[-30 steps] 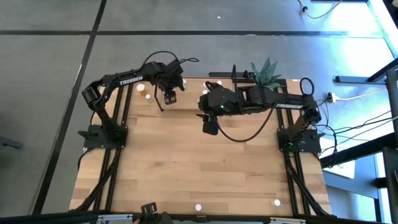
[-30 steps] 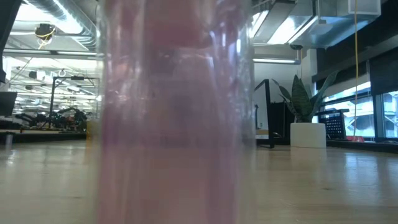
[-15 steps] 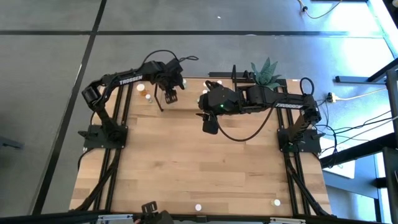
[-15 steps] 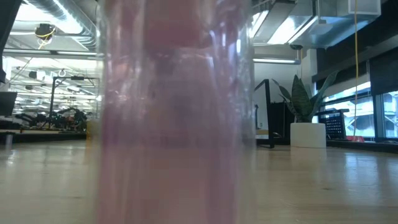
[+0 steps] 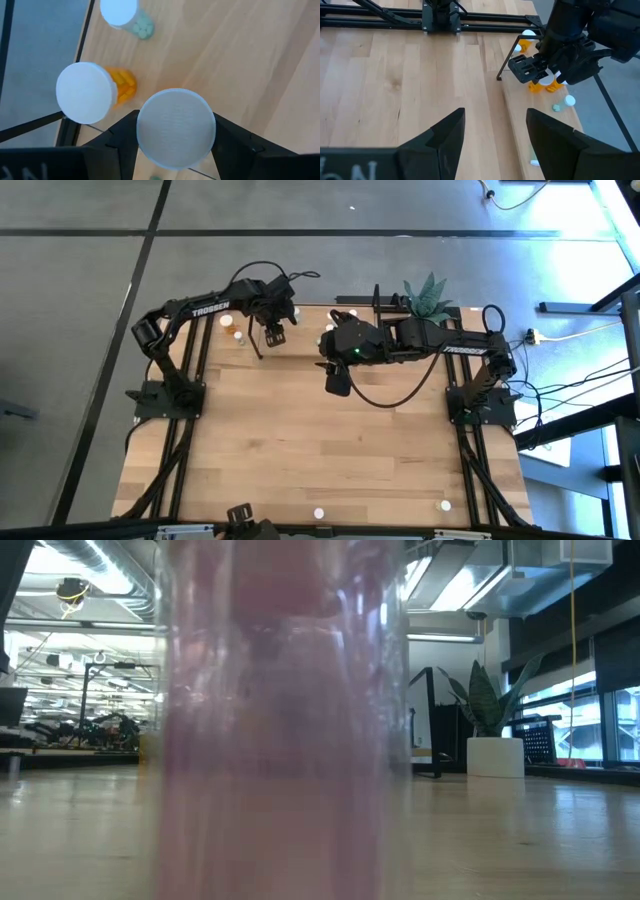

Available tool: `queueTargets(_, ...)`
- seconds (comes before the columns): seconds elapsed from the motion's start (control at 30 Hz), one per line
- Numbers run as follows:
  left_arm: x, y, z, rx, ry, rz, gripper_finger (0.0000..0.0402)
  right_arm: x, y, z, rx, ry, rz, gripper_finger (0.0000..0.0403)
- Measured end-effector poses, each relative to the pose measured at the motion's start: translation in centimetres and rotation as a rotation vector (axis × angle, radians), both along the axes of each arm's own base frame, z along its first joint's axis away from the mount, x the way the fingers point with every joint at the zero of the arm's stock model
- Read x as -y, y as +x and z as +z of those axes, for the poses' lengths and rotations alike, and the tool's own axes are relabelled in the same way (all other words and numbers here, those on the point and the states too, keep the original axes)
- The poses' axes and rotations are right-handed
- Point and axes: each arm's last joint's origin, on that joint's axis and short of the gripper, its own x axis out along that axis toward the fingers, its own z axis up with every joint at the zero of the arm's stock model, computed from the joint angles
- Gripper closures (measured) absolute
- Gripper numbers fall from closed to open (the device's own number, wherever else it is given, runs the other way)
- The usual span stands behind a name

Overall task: Pick and place medicine bottles onto shelf by color
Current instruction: Put the bottom orange pill bottle on the shelf aligned with the other orange pill bottle

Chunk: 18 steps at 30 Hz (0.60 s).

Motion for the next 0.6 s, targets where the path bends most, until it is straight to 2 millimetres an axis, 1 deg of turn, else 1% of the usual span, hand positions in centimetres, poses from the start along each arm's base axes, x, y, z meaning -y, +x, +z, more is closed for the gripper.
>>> queueTargets(0.23, -0.02, 0.46, -1.05, -0.033, -0.023, -0.005, 0.0209, -0.01, 0.11, 0.12, 0.016, -0.001, 0.001, 0.0189)
queueTargets(0.47, -0.09, 0.38, -1.06, -0.03, -0.027, 0.018, 0.0208, -0.01, 0.13, 0.14, 0.02, -0.001, 0.001, 0.0189)
queueTargets(0.6, -0.13, 0.35, -1.06, -0.031, -0.025, 0.023, 0.0193, -0.01, 0.13, 0.14, 0.021, 0.0, 0.0, 0.0189)
